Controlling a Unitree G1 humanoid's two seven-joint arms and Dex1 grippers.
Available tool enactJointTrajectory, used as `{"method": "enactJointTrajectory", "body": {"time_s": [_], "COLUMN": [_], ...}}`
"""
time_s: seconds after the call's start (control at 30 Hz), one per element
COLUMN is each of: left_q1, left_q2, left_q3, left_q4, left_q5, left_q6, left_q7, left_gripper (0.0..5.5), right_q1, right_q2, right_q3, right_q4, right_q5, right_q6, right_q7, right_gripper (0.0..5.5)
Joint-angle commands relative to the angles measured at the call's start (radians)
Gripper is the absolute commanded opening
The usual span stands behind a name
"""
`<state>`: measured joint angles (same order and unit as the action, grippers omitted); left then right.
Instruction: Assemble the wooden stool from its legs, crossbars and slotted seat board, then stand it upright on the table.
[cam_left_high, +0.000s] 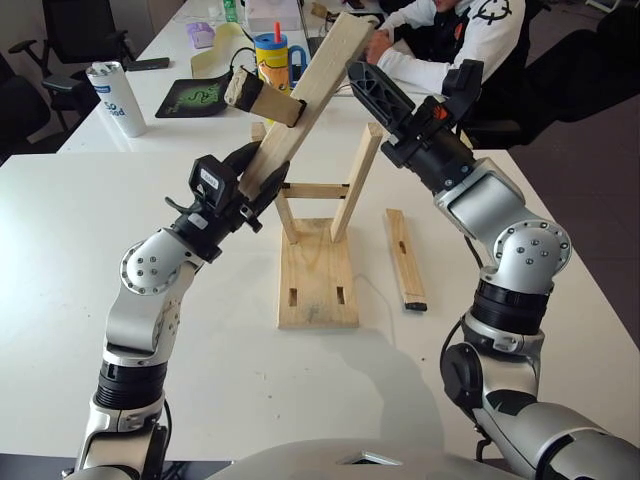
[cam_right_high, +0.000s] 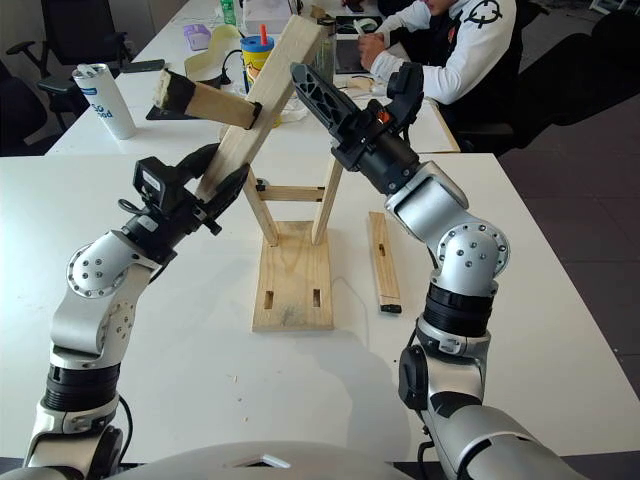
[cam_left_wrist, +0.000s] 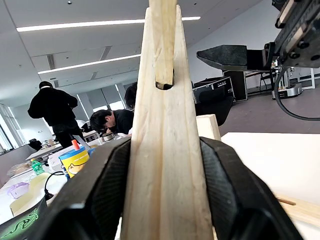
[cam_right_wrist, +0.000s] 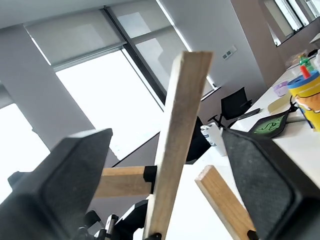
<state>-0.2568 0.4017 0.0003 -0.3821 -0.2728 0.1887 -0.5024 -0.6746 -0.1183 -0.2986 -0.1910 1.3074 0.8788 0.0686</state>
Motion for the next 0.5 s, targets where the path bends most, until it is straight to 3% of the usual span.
{"method": "enactJointTrajectory", "body": {"time_s": [0.03,0.27,0.5], "left_q1": [0.01,0.01,-0.014], "left_q2": [0.009,0.012,0.002], "left_q3": [-0.039,-0.091,-0.042], "left_q4": [-0.012,-0.025,-0.016], "left_q5": [0.013,0.03,0.03], "left_q6": [-0.003,0.002,-0.003], "left_q7": [-0.033,-0.054,-0.024], "left_gripper": [2.06,2.06,2.06], "right_q1": [-0.007,0.003,0.02], "right_q2": [0.005,-0.014,-0.03], "right_q3": [-0.031,-0.009,0.003], "right_q4": [0.038,0.066,0.083], "right_q5": [0.148,0.192,0.191], "right_q6": [0.019,0.012,0.001], "right_q7": [-0.063,-0.103,-0.108], "right_gripper": [4.01,4.01,4.01]}}
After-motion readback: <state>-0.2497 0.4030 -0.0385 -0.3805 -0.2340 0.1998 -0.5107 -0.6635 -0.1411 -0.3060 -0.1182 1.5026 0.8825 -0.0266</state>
